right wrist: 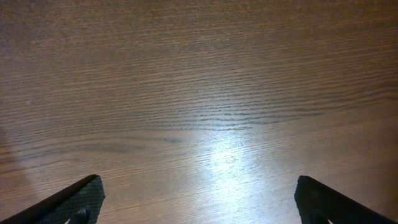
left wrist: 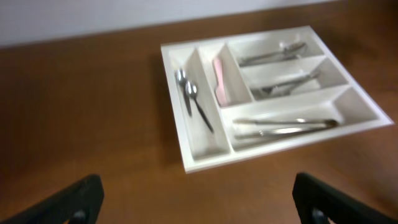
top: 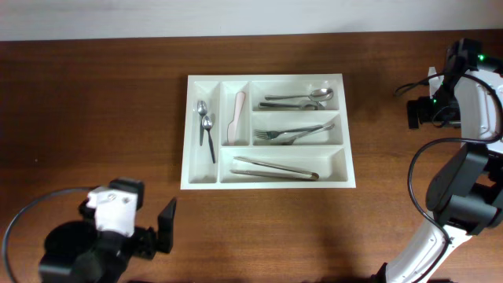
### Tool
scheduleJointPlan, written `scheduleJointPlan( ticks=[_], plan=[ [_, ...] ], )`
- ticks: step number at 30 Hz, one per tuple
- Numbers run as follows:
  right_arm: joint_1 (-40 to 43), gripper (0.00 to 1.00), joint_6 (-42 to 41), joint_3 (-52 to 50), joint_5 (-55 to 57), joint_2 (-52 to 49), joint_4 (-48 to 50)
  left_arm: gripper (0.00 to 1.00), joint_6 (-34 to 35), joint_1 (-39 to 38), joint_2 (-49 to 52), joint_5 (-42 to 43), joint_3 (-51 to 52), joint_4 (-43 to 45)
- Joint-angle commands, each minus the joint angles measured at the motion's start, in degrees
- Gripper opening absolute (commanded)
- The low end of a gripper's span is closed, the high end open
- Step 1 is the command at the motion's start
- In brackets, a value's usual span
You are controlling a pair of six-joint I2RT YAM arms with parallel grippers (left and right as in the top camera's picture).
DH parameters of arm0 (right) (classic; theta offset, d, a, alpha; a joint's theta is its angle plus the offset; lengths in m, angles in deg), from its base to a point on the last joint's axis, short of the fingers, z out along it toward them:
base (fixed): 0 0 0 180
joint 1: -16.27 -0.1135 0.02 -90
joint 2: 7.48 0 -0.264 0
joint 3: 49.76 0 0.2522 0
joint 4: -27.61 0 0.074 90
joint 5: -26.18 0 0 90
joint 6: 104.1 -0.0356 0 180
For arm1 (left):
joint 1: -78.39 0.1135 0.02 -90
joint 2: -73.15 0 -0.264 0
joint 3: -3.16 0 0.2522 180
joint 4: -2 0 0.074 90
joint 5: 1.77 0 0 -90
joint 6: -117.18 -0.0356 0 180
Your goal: Pack container
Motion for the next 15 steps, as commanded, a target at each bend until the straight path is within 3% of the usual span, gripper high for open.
scheduleJointPlan(
  ticks=[1, 5, 10, 15],
  plan=[
    [0.17, 0.99, 0.2, -0.33, 0.72, 0.52, -0.02, 0.99, -6.78, 0.09, -0.22, 0.61, 6.38, 4.61],
    [0.17, 0.99, 0.2, -0.33, 0.72, 0.52, -0.02, 0.99, -6.82, 0.15, -0.44, 0.63, 16.2, 16.59],
    [0.17, 0.99, 0.2, -0.33, 0.72, 0.52, -0.02, 0.99, -12.7, 1.05, -5.22, 1.05, 27.41, 31.61],
    [0.17, 0.99, 0.2, -0.33, 0.72, 0.52, -0.02, 0.99, -17.11, 3.65, -14.08, 3.91, 36.44, 38.86]
  ],
)
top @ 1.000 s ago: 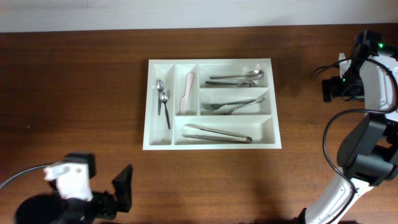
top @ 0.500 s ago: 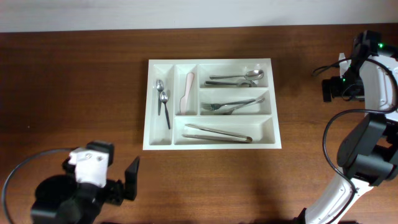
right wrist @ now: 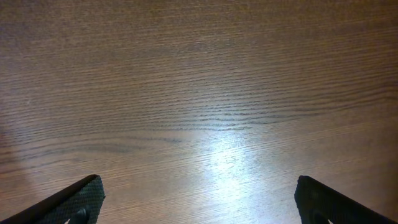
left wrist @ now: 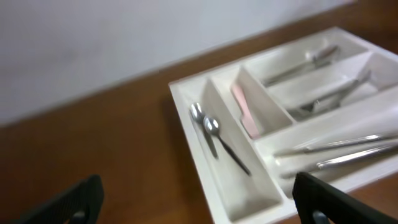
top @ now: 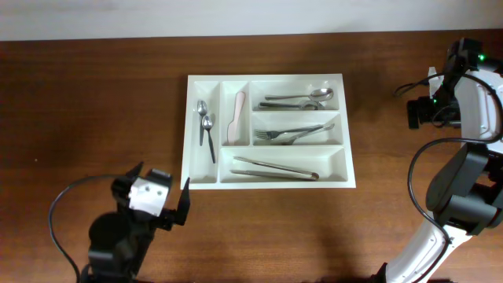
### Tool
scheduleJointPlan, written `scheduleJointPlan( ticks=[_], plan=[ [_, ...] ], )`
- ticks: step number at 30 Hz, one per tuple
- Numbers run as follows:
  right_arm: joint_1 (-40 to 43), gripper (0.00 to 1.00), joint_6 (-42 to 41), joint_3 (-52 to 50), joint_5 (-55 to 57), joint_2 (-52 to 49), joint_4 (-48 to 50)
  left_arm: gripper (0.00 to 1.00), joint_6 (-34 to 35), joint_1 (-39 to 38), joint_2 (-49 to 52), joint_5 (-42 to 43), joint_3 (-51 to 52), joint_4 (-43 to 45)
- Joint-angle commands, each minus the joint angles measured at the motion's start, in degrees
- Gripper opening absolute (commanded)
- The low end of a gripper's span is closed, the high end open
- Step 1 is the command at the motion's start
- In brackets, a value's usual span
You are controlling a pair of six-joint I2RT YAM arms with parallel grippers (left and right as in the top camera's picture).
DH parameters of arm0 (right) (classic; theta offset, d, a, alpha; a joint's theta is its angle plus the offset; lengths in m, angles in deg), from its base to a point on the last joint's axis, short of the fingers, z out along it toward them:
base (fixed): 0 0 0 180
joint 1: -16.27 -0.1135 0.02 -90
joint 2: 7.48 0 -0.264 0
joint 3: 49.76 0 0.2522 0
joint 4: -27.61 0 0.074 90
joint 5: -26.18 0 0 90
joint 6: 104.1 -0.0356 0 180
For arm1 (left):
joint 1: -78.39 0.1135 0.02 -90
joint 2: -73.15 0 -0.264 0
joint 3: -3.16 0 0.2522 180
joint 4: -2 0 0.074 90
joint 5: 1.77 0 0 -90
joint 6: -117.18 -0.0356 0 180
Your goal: Pack container
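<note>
The white cutlery tray (top: pixel 267 186) lies at the table's middle. Its far-left slot holds two small spoons (top: pixel 207 126), with a pink utensil (top: pixel 236 118) in the slot beside them. On the right are spoons (top: pixel 302 99), forks (top: pixel 295 132) and tongs (top: pixel 275 167). My left gripper (top: pixel 159 196) hovers just off the tray's front-left corner, open and empty. In the left wrist view the tray (left wrist: pixel 186 106) and spoons (left wrist: pixel 214 134) are blurred, and the left gripper (left wrist: pixel 199 208) spans the tray's corner. My right gripper (right wrist: pixel 199 205) is open over bare wood.
The right arm (top: pixel 464 94) stands folded at the table's right edge, with cables beside it. A black cable (top: pixel 59 216) loops from the left arm near the front edge. The brown wooden table (top: pixel 94 102) runs back to a pale wall.
My left gripper has moved right and toward the tray from the front-left of the table. Its wrist view now shows the tray's left end closer. The right arm has not moved.
</note>
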Motion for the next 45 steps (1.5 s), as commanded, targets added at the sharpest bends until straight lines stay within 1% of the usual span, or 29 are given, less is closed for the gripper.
scheduleJointPlan(
  ticks=[1, 6, 12, 16, 21, 38, 45],
  plan=[
    [0.17, 0.99, 0.2, -0.33, 0.72, 0.52, -0.02, 0.99, -5.14, 2.25, -5.42, 4.02, 4.55, 2.38],
    [0.17, 0.99, 0.2, -0.33, 0.72, 0.52, -0.02, 0.99, -5.11, 6.34, -11.54, 6.67, 9.62, 4.52],
    [0.17, 0.99, 0.2, -0.33, 0.72, 0.52, -0.02, 0.99, -5.05, 8.55, -14.53, 6.62, 14.16, 9.03],
    [0.17, 0.99, 0.2, -0.33, 0.72, 0.52, -0.02, 0.99, -1.07, 8.52, -17.84, 6.62, 19.76, 15.87],
    [0.15, 0.99, 0.2, -0.33, 0.72, 0.52, -0.02, 0.99, 3.76, 8.52, -20.85, 6.62, 25.18, 20.52],
    [0.17, 0.99, 0.2, -0.33, 0.72, 0.52, -0.02, 0.99, 4.13, 8.52, -20.83, 2.54, 26.43, 19.02],
    [0.15, 0.99, 0.2, -0.33, 0.72, 0.52, -0.02, 0.99, 4.13, 8.52, -20.81, 2.54, 26.4, 19.06]
  ],
)
